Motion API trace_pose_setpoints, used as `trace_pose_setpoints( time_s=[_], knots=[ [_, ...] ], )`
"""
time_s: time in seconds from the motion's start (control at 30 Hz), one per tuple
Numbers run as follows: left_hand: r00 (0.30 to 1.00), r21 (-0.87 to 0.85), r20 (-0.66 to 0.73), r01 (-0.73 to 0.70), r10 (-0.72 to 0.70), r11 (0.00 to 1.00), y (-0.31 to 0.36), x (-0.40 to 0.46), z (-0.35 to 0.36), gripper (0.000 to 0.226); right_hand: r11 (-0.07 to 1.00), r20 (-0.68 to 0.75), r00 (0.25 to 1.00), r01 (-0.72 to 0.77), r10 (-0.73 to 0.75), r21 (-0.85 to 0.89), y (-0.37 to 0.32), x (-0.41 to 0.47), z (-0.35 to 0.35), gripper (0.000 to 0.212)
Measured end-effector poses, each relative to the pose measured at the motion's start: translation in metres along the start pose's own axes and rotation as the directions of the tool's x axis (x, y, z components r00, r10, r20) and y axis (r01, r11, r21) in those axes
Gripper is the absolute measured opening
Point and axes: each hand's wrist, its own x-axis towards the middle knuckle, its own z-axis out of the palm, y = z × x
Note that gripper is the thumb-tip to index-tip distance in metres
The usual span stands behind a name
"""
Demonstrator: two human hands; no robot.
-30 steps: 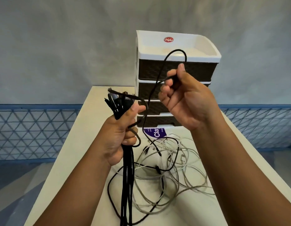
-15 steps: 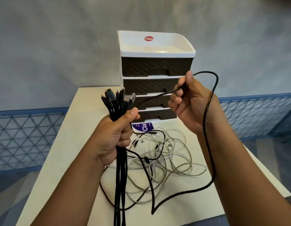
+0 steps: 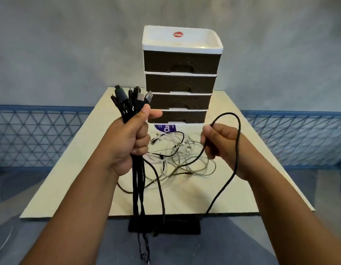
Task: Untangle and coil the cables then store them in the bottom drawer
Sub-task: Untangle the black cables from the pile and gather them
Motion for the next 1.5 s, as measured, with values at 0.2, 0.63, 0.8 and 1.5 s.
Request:
trace_pose_setpoints(
  time_s=[0.2,0.63,0.8,1.5],
  knots=[
    [1.0,-0.029,-0.018,-0.021,0.021,0.999,0.0,-0.038,0.026,0.035,0.788,0.411,0.872,0.05,0.266,-0.614,0.01,-0.058,0.009,0.04],
    [0.995,-0.101,-0.043,-0.096,0.092,0.99,0.016,-0.067,0.06,0.039,0.652,0.522,0.579,-0.022,0.626,-0.758,0.124,-0.115,0.068,0.042],
    [0.994,-0.086,-0.041,-0.103,0.1,0.991,0.013,-0.075,0.061,0.04,0.588,0.413,0.515,-0.237,0.751,-0.774,0.154,-0.138,0.052,0.034],
    [0.999,-0.156,-0.032,-0.038,0.034,0.987,0.013,-0.085,0.077,0.047,0.998,0.204,0.979,0.017,-0.03,0.062,0.022,-0.117,0.078,0.025]
  ],
)
